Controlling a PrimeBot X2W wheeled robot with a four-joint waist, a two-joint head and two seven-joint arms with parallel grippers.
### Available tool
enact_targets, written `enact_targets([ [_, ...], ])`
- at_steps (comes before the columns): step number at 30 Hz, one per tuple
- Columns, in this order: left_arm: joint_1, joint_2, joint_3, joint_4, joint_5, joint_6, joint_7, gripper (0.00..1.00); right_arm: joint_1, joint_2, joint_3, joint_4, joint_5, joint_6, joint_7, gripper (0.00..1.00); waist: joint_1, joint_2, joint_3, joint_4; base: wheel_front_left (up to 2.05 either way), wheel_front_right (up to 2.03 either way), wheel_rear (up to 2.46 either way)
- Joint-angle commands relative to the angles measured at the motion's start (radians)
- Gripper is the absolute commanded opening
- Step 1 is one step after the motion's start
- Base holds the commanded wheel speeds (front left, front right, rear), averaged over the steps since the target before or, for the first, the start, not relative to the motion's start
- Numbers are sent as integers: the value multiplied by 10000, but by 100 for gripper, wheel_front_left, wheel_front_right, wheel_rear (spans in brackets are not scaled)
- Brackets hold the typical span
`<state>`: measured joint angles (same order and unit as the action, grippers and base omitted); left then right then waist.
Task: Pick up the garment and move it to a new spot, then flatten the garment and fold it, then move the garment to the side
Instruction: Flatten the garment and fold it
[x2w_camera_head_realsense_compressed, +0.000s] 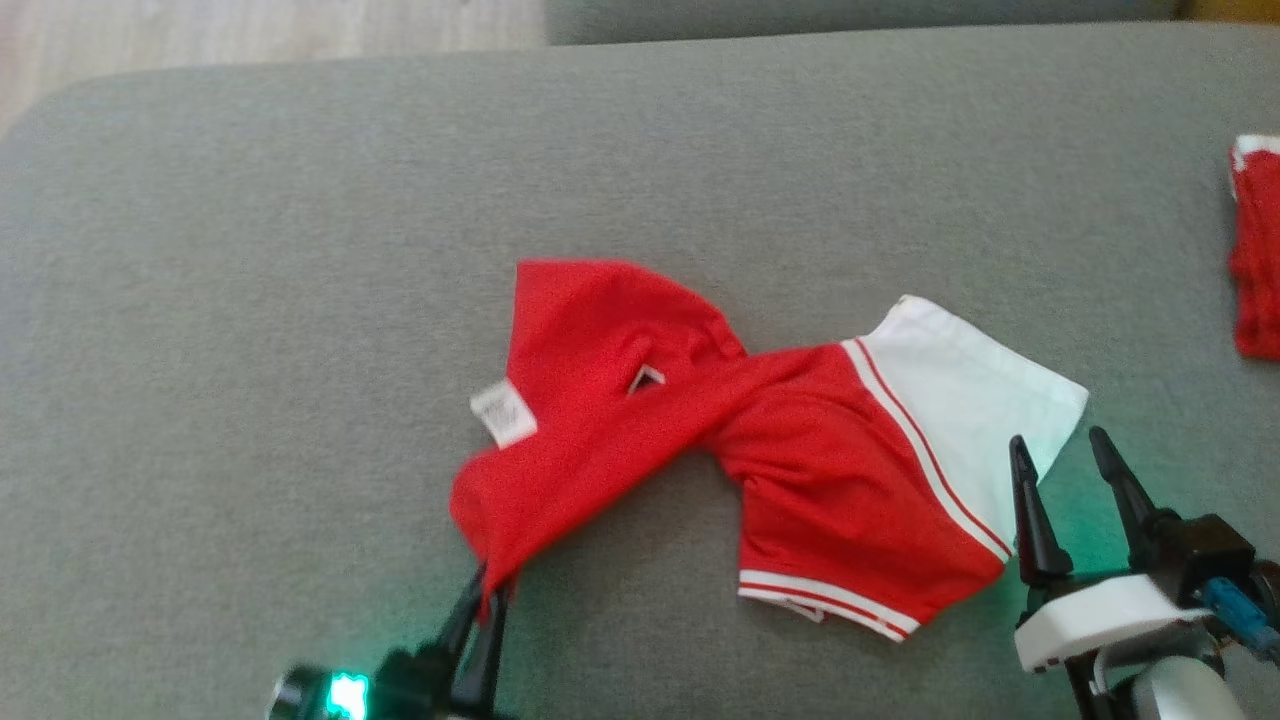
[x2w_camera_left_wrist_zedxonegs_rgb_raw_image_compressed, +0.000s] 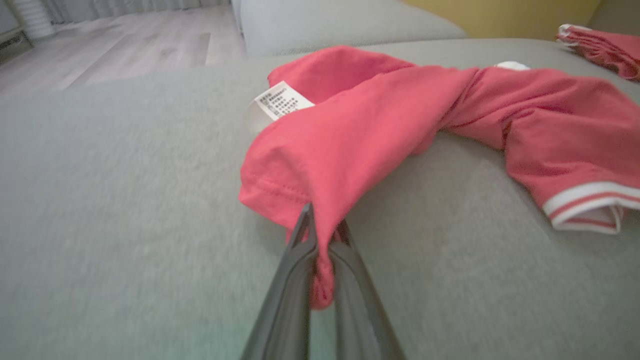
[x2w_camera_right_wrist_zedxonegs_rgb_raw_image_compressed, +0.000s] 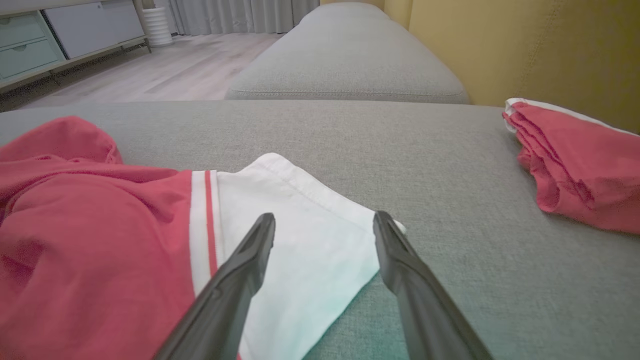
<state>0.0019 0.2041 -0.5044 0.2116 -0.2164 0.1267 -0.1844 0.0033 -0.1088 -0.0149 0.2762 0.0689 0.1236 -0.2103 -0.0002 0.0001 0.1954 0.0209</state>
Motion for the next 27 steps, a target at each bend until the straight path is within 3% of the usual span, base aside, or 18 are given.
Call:
enact_targets([
  [1,236,150,171,-414,36,158,37,0,110,-139,174,-416,-87,71,62,100,2,-1,-197,294,0,0,0],
  [3,628,75,84,-447,-64,237,103,0,186,-192,172,-521,-101,71,175,100,2,-1,-268,392,0,0,0],
  [4,766,54,33,-428,-99,246,140,15,216,-205,167,-578,-100,71,236,100,2,-1,-309,421,0,0,0],
  [5,876,33,6,-398,-153,254,198,47,252,-223,165,-629,-103,71,289,100,2,-1,-366,449,0,0,0],
  [6,952,26,4,-387,-204,269,250,100,284,-237,170,-680,-103,71,339,100,2,-1,-399,461,0,0,0],
  [12,1356,336,774,-704,-1181,394,1175,100,409,-260,266,-902,-113,71,567,100,2,-1,-577,399,0,0,0],
  [16,1286,650,1454,-1510,-1594,506,1220,100,435,-244,241,-1000,-102,71,604,100,2,-1,-571,327,0,0,0],
  [21,839,639,1950,-2161,-2465,32,1122,100,405,-216,373,-1003,-109,71,650,100,2,-1,-503,34,0,0,0],
  [27,310,863,1630,-960,-2478,-471,1463,100,242,-106,462,-890,-73,71,611,100,2,-1,-390,-599,0,0,0],
])
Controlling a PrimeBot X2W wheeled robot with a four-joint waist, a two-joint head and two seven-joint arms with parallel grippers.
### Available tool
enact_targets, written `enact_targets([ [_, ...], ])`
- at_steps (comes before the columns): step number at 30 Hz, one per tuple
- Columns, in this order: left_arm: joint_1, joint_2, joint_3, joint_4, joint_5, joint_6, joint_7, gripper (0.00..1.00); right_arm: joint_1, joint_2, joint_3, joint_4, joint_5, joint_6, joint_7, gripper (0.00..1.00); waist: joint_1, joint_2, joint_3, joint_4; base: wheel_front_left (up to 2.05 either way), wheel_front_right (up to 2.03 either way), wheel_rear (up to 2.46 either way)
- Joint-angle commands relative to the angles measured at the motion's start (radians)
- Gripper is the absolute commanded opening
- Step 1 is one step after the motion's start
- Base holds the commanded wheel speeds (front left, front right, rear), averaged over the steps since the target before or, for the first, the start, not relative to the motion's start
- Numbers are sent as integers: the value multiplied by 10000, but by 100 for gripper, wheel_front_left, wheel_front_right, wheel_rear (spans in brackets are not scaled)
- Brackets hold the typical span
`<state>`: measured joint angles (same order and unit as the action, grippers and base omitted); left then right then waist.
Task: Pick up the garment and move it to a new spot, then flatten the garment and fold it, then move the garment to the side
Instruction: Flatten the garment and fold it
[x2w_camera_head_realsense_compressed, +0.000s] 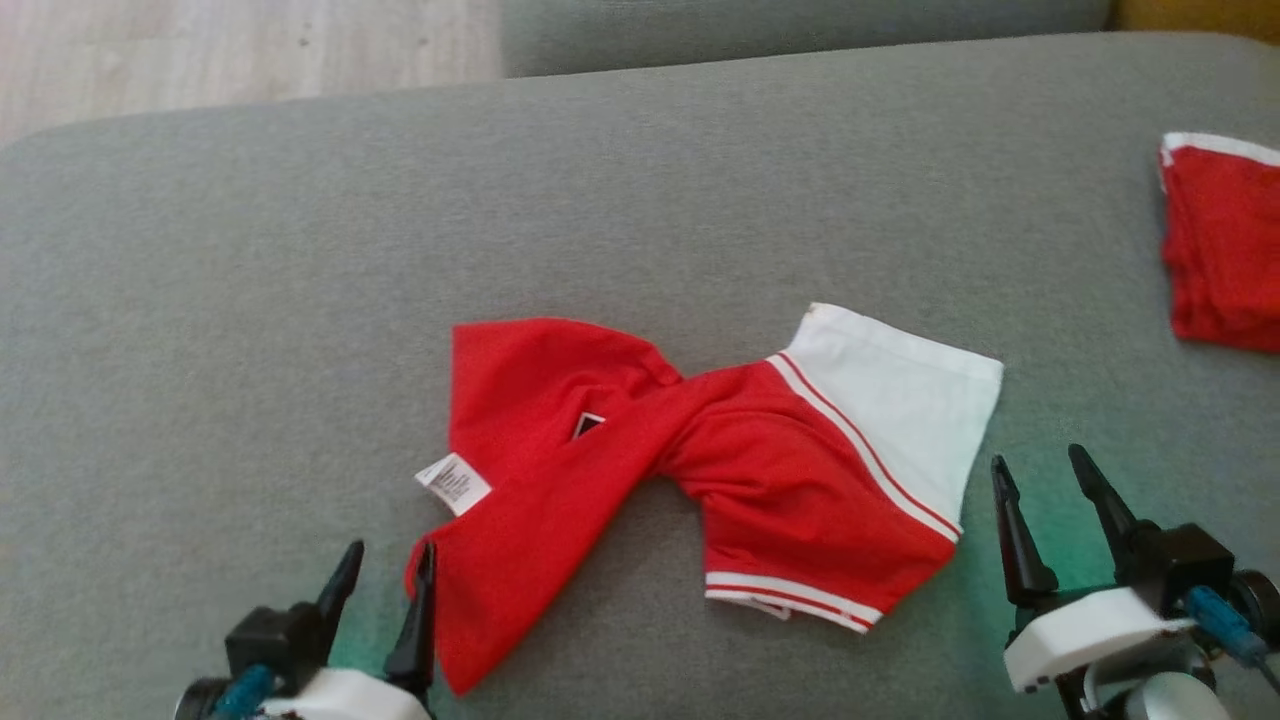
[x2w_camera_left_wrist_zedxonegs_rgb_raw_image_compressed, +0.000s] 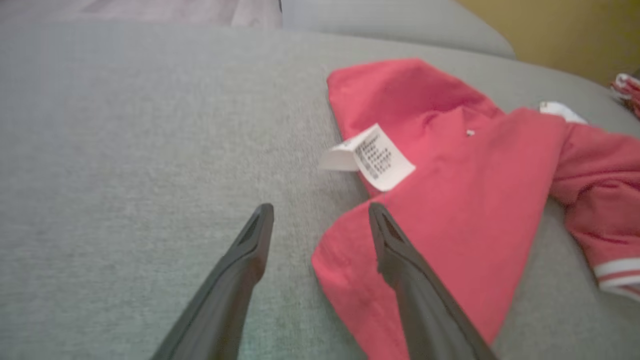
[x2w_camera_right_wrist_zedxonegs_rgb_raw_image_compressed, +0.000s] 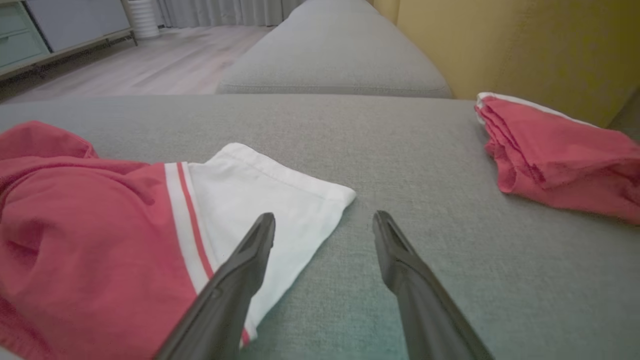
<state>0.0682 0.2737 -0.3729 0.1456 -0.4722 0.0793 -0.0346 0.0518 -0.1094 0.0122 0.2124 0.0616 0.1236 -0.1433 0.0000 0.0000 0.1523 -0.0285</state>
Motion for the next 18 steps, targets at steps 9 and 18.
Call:
enact_targets([
  [9,-770,82,-9,1104,206,-187,-93,100,-286,-28,156,22,36,71,-205,100,0,0,83,-577,0,0,0],
  [18,-807,-51,-307,1531,264,-267,-202,41,-285,56,112,155,18,71,-285,100,0,0,44,-582,0,0,0],
])
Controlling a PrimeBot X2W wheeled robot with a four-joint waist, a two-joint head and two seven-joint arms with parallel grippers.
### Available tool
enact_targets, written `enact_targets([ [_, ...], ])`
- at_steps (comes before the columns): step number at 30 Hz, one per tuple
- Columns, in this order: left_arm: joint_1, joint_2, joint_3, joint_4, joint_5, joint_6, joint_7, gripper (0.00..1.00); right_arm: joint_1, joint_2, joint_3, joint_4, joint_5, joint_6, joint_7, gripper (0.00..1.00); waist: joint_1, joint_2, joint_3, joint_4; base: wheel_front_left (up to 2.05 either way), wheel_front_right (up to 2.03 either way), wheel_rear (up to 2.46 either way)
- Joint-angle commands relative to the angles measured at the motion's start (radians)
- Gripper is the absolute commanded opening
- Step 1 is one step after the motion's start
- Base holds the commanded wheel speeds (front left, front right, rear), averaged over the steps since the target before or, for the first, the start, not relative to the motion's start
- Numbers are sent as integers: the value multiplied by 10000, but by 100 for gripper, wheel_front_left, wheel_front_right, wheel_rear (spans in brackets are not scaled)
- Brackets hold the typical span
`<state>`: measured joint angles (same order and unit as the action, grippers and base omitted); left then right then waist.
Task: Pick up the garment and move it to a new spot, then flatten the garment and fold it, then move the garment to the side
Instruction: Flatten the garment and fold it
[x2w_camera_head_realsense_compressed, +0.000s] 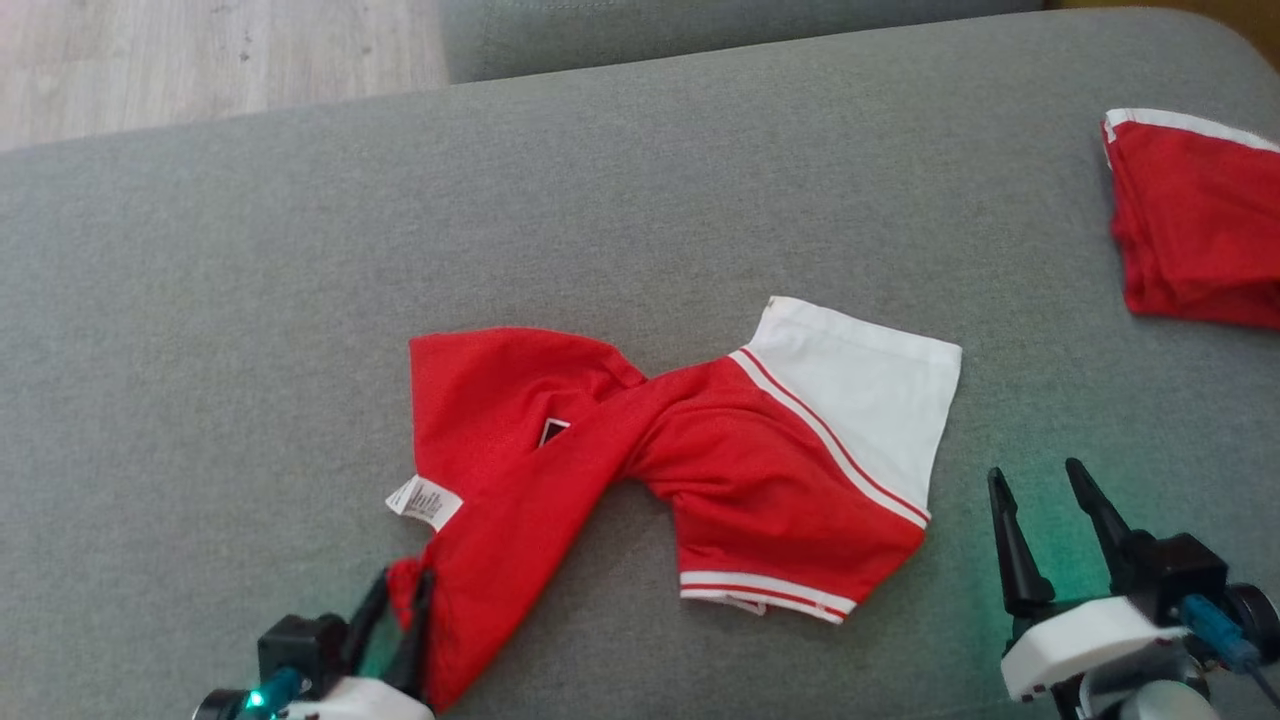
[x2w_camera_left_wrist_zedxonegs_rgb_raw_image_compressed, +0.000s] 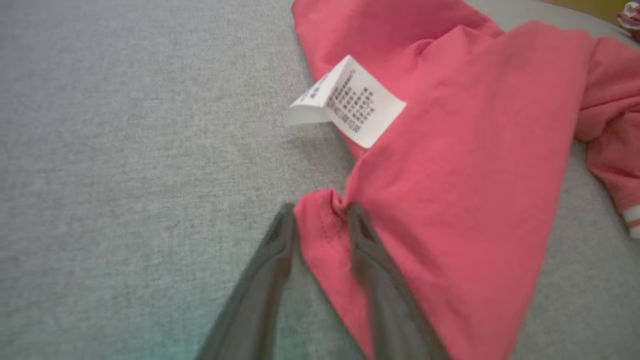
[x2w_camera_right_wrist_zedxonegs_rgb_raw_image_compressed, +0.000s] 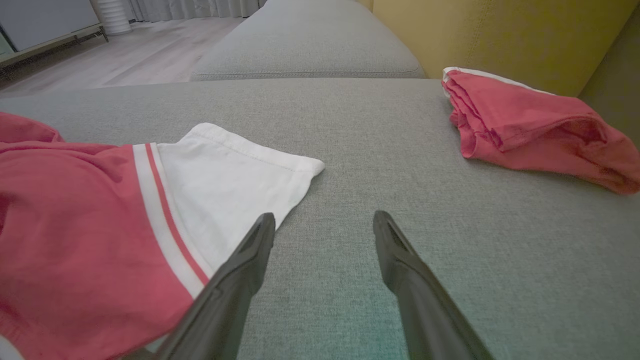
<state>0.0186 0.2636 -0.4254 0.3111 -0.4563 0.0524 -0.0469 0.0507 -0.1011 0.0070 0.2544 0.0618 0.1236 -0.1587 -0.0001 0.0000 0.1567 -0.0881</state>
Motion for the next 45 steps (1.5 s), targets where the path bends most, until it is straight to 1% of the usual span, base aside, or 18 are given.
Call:
enact_targets([
  [1,-314,52,202,-120,107,-2,-88,30,-264,-24,151,-255,18,71,-140,100,1,0,3,49,0,0,0],
  [2,-315,56,190,-120,103,-8,-93,22,-260,-22,141,-245,18,71,-147,100,1,0,5,78,0,0,0],
  [3,-322,67,173,-127,105,-24,-103,3,-261,-21,136,-237,16,71,-152,100,1,0,3,109,0,0,0],
  [4,-328,82,174,-147,104,-26,-129,0,-265,-19,133,-230,11,71,-152,100,1,0,-3,138,0,0,0],
  [7,-323,127,352,-330,53,137,-281,0,-277,-20,139,-223,1,71,-146,100,1,0,-25,230,0,0,0],
  [12,-209,343,1141,-896,-48,919,-664,0,-224,-26,100,-269,-16,71,-131,100,1,0,-67,389,0,0,0],
  [16,-169,504,1276,-892,-71,1065,-538,0,-224,-29,160,-273,-21,71,-108,100,1,0,-62,461,0,0,0],
  [17,-188,516,1285,-843,-100,1046,-527,12,-235,-25,176,-271,-20,71,-102,100,1,0,-58,478,0,0,0],
  [18,-212,520,1280,-757,-125,1016,-529,41,-249,-21,190,-269,-20,71,-98,100,1,0,-64,489,0,0,0],
  [19,-232,503,1278,-651,-163,993,-523,65,-258,-16,204,-265,-19,71,-92,100,1,0,-76,494,0,0,0],
  [20,-253,477,1279,-542,-200,981,-528,100,-266,-14,221,-264,-18,71,-87,100,1,0,-79,492,0,0,0],
  [26,-281,381,1344,-153,-230,1135,-777,100,-284,-65,187,-283,10,71,-74,100,1,0,-125,455,0,0,0],
  [32,-149,267,1508,-789,33,1359,-1785,100,-213,-88,-293,-435,9,71,-166,100,1,0,-411,556,0,0,0],
  [36,-85,-5,1437,-1340,319,1305,-2071,100,-160,-85,-676,-540,-10,71,-298,100,1,0,-740,759,0,0,0],
  [40,31,-300,1277,-1393,745,1172,-2137,100,-52,8,-952,-563,-2,71,-534,100,1,0,-1220,1022,0,0,0],
  [45,324,-656,1562,-1511,1296,996,-2145,100,73,172,-981,-380,55,71,-744,100,1,0,-1620,1256,0,0,0],
])
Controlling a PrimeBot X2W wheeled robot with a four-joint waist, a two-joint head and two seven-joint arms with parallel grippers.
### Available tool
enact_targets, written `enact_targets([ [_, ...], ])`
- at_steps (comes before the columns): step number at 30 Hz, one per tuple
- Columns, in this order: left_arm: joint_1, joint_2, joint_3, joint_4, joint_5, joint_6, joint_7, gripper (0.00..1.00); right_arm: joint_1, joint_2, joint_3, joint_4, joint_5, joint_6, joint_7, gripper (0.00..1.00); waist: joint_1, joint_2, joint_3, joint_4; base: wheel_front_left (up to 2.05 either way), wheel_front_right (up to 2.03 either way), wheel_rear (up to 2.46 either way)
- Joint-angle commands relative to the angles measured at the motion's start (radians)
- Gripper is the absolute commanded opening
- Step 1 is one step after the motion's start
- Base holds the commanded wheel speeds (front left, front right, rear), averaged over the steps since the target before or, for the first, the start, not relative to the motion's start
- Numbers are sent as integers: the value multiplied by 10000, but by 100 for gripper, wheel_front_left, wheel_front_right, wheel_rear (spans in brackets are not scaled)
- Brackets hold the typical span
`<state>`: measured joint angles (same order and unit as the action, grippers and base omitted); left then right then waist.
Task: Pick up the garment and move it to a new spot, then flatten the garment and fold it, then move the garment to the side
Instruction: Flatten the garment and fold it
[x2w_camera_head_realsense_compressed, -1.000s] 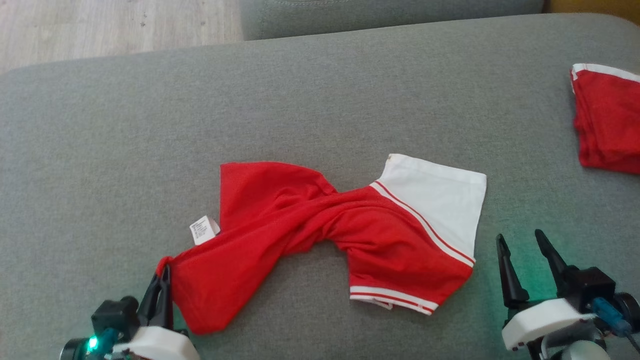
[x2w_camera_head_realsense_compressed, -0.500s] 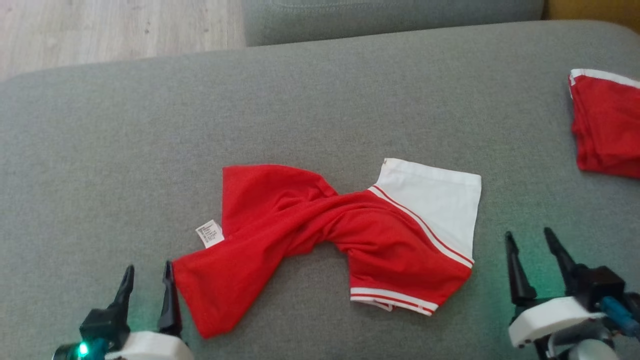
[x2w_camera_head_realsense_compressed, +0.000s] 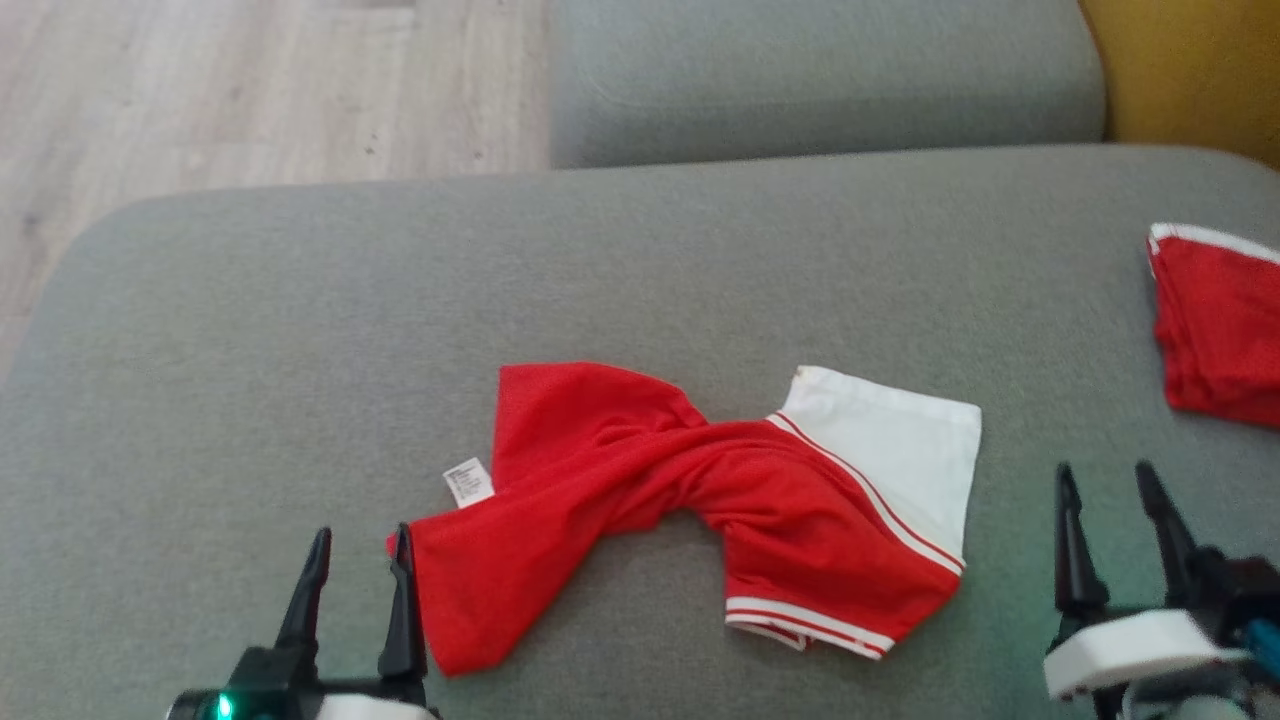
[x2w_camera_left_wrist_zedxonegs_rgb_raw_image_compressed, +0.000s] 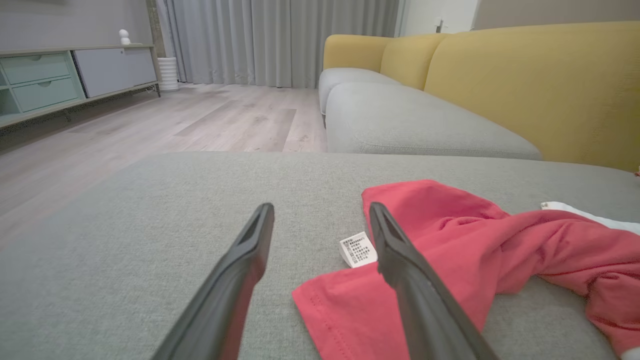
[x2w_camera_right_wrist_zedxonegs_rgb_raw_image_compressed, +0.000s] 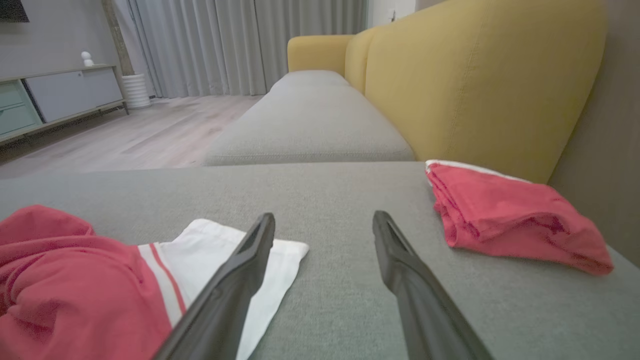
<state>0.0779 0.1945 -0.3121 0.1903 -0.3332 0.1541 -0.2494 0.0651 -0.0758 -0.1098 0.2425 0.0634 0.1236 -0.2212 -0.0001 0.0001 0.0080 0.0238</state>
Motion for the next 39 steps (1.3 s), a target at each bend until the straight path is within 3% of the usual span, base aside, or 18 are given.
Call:
enact_targets([
  [1,-215,-46,519,-314,136,-83,-121,100,-48,-49,198,-169,51,71,-150,100,1,-1,-177,184,0,0,0],
  [12,143,-625,1336,-91,785,-806,-123,100,-28,163,513,853,109,71,-335,100,1,-1,-443,450,0,0,0],
  [27,108,-969,1827,271,1242,-1346,-123,100,-417,156,659,644,269,71,-236,100,1,-1,-285,380,0,0,0],
  [33,-410,-899,1598,683,1376,-1666,133,100,-1178,-76,727,166,941,71,772,100,1,-1,307,385,0,0,0],
  [39,-1384,-835,1199,1275,1235,-2055,1694,100,-2425,-264,537,843,1403,71,3281,100,1,-1,1148,444,0,0,0],
])
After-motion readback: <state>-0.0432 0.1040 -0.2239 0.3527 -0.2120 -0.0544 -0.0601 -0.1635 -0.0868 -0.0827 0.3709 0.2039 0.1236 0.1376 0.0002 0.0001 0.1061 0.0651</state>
